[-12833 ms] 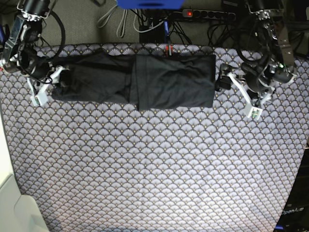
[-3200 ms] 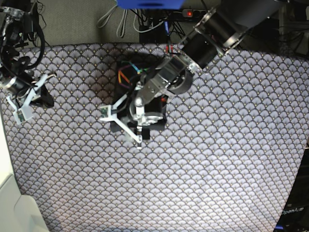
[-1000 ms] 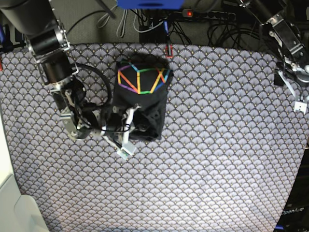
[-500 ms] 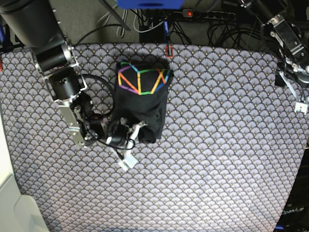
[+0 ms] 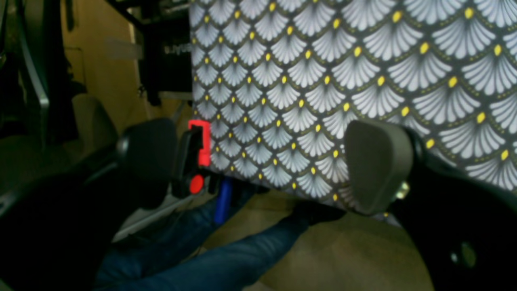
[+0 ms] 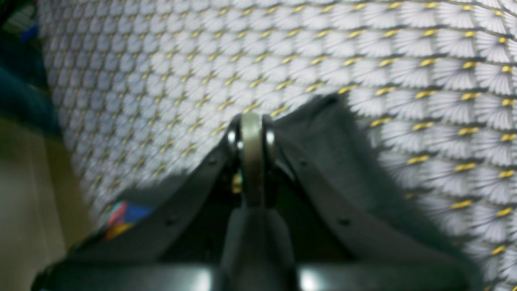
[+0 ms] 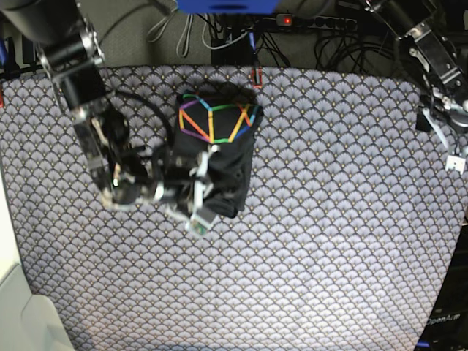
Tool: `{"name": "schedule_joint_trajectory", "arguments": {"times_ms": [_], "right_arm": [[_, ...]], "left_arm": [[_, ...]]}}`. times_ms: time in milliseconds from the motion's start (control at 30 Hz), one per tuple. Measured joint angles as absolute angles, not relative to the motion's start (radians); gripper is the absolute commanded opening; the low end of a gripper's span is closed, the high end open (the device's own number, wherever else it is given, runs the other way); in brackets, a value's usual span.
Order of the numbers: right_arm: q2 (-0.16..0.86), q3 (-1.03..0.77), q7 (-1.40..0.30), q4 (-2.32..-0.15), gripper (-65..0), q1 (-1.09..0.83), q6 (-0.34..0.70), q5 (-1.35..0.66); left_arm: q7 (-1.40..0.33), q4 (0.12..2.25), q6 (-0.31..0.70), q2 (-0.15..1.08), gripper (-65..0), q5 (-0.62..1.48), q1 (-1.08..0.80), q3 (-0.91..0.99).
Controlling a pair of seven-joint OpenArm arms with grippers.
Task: Fold the T-shirt properly
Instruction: 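Grasp the stack's lower end with the right gripper and straighten it, then release the stack and lift the right gripper away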
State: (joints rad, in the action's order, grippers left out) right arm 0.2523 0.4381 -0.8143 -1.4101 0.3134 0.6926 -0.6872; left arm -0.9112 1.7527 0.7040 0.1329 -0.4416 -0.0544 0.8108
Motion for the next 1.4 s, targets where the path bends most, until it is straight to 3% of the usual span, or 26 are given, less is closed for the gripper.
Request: {"name": "schedule_joint_trajectory", "arguments": {"times_ms": [200,400,700,1000,1233,1400], "right_arm": [[0.252,0.436,-0.822,-1.527,-64.8,0.160,0.695,-0.696],[0.230,0.435,-0.806,-1.340,-64.8,0.139,0.691,-0.707],[0.202,0.439,-0.685,-1.231,-64.8,0.117,0.691,-0.718],[0.273,0.443,-0.869,-1.643,-64.8,0.036,0.688,-0.693],[0.323,0.440,-0.888,-1.769,-64.8,-0.091,0.691,-0.686],[0.396,0.416,-0.877,-1.867,-64.8,-0.180,0.691,-0.563]], "left_arm": [[-0.914,1.752,0.703,0.172,0.0,-0.441,-0.033,0.779],[-0.918,1.757,0.704,0.167,0.0,-0.444,-0.038,0.778],[-0.915,1.756,0.704,0.167,0.0,-0.442,-0.039,0.782],[-0.915,1.755,0.704,0.166,0.0,-0.441,-0.038,0.778],[-0.922,1.754,0.706,0.189,0.0,-0.340,-0.041,0.774],[-0.980,1.708,0.702,0.266,0.0,-0.228,-0.072,0.776]]}}
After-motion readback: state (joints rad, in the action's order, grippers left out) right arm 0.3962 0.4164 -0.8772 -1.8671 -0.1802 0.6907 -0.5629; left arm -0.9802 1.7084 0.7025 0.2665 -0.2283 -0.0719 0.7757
